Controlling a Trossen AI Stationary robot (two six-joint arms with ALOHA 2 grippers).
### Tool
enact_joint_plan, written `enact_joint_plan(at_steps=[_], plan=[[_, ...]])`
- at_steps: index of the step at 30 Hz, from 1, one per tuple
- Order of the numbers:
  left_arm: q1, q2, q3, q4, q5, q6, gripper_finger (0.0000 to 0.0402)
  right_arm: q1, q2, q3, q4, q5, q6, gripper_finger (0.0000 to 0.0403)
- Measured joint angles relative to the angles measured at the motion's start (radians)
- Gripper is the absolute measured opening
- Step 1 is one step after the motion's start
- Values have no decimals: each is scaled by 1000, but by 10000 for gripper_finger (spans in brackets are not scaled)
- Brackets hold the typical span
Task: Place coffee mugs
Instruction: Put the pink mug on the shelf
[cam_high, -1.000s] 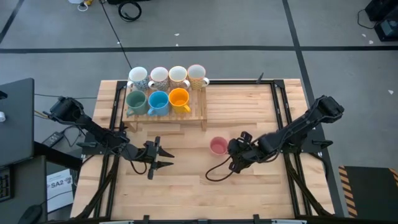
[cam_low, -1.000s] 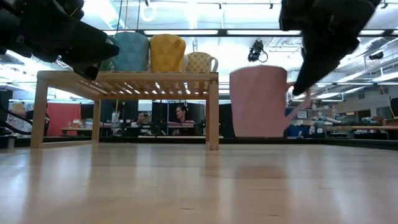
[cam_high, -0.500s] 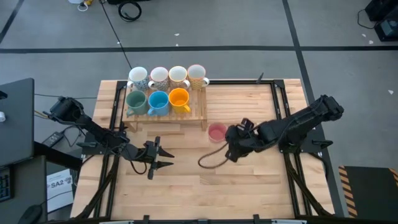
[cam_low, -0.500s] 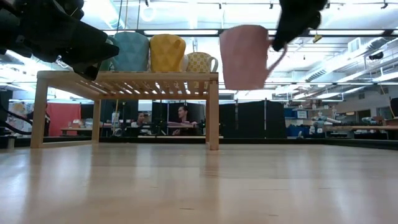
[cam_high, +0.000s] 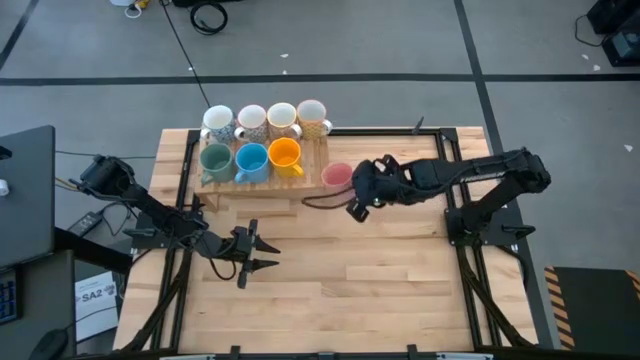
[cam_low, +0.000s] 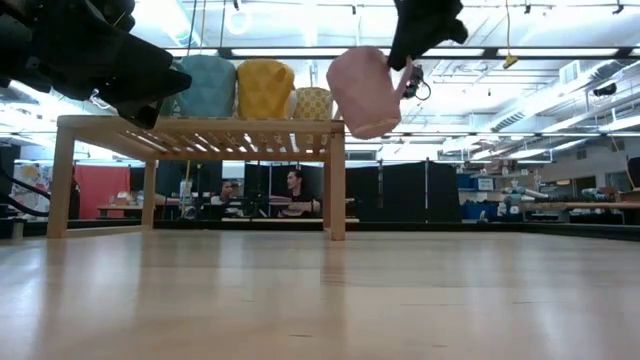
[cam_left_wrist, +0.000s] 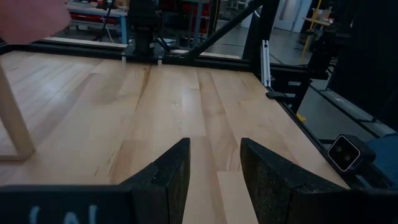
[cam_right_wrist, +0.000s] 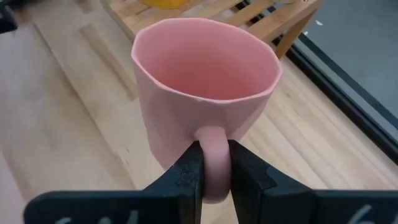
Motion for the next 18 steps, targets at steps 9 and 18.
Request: enact_joint_plan(at_steps=[9, 18], plan=[[0, 0, 0, -1, 0, 0, 148, -8, 2, -1, 1, -54, -8, 64], [0, 0, 0, -1, 0, 0, 148, -3, -13, -2, -3, -104, -13, 64]])
